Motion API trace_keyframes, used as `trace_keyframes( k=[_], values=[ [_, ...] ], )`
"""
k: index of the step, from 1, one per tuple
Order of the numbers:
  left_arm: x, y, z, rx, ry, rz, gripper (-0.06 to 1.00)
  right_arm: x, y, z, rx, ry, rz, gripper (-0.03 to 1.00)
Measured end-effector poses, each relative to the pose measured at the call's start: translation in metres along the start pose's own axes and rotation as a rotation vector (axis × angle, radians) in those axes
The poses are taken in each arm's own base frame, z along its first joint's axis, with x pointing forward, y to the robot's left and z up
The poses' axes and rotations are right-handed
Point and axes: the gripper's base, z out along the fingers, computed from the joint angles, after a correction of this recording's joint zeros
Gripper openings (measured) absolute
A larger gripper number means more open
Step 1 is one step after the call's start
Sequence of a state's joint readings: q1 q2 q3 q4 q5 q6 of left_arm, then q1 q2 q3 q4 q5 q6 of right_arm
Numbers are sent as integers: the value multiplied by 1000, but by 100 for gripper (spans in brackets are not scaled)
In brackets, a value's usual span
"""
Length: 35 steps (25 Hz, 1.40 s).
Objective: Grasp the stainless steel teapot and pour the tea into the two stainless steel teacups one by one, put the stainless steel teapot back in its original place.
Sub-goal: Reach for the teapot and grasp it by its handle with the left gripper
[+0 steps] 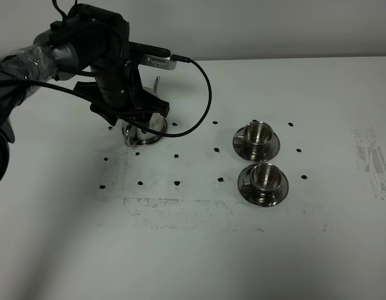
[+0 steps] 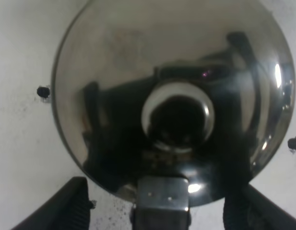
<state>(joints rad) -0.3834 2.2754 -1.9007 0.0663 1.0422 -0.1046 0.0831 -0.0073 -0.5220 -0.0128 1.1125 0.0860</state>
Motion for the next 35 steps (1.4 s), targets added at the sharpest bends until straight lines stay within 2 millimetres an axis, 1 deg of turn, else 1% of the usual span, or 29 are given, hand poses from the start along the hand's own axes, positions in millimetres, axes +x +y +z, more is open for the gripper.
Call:
trace_keyframes(
  k=[9,35],
  values=[
    [3,0,0,-4,39,-8,58,0,0,0,0,0,0,52],
    [2,1,-1,-7,31,-17,58,0,0,0,0,0,0,52]
  ],
)
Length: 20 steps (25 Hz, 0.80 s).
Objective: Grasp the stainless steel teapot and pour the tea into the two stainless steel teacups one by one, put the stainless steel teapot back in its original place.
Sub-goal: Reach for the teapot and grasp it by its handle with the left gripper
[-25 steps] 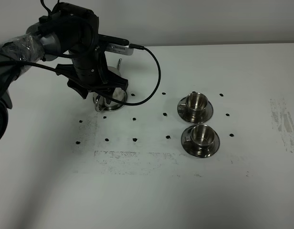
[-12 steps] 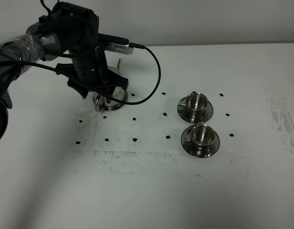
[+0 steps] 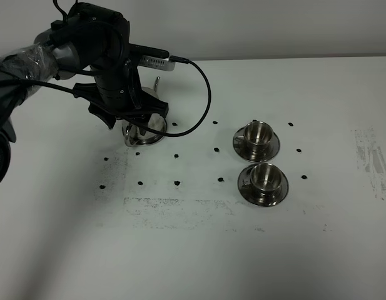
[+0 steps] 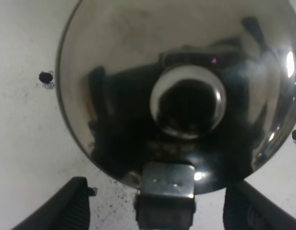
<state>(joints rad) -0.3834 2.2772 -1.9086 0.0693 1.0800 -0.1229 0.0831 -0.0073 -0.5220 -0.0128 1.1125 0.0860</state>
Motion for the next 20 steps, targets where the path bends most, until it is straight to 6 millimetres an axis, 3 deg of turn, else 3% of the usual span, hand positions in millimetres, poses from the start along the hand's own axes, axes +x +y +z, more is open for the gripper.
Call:
trace_keyframes(
  k=[20],
  values=[
    [-1,-1,11,1,17,-3,58,0,0,0,0,0,0,52]
  ],
)
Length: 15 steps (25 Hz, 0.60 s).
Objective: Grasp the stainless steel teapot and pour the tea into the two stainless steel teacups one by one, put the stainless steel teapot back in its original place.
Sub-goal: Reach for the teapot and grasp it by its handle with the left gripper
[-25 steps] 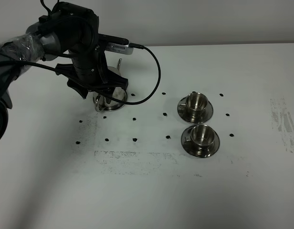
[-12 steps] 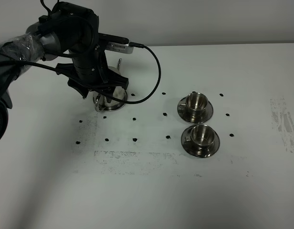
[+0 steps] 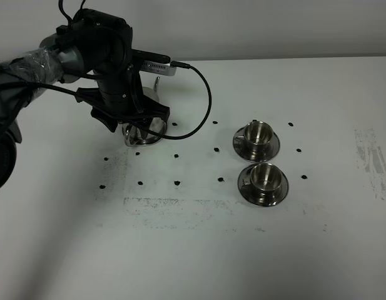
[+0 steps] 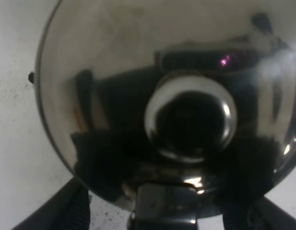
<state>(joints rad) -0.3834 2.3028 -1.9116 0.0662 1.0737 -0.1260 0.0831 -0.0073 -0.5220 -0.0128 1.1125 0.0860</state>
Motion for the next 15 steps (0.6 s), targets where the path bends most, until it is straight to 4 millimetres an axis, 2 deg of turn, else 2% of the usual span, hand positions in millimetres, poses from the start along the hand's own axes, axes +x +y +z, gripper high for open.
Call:
trace_keyframes(
  k=[15],
  values=[
    [-2,0,0,3,-26,21,58,0,0,0,0,0,0,52]
  ],
)
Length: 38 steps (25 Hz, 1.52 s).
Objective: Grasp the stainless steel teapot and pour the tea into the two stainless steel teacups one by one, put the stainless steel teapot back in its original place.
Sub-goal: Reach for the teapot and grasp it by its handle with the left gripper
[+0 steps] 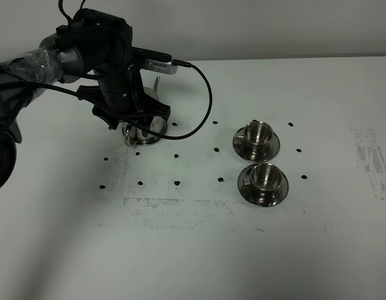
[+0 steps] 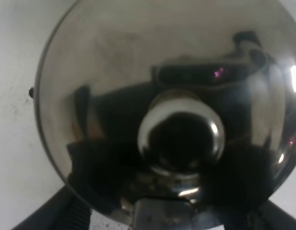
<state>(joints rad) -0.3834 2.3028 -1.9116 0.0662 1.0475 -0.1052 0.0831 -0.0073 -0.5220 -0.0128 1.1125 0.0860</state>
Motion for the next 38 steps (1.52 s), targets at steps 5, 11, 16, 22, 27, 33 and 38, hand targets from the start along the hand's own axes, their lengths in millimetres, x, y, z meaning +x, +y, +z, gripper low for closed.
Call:
trace_keyframes(
  k=[5,11,16,22,27,33,38],
  values=[
    [0,0,0,0,-3,2,58,0,0,0,0,0,0,52],
    [-1,0,0,1,-9,4,58,0,0,0,0,0,0,52],
    [-1,0,0,1,-12,3,58,0,0,0,0,0,0,52],
    [-1,0,0,1,-13,4,53,0,0,0,0,0,0,52],
    [-1,0,0,5,-13,-1,46,0,0,0,0,0,0,52],
    [-1,0,0,5,-10,-17,28,0,0,0,0,0,0,52],
    [-1,-1,0,6,-12,-19,19,0,0,0,0,0,0,52]
  ],
)
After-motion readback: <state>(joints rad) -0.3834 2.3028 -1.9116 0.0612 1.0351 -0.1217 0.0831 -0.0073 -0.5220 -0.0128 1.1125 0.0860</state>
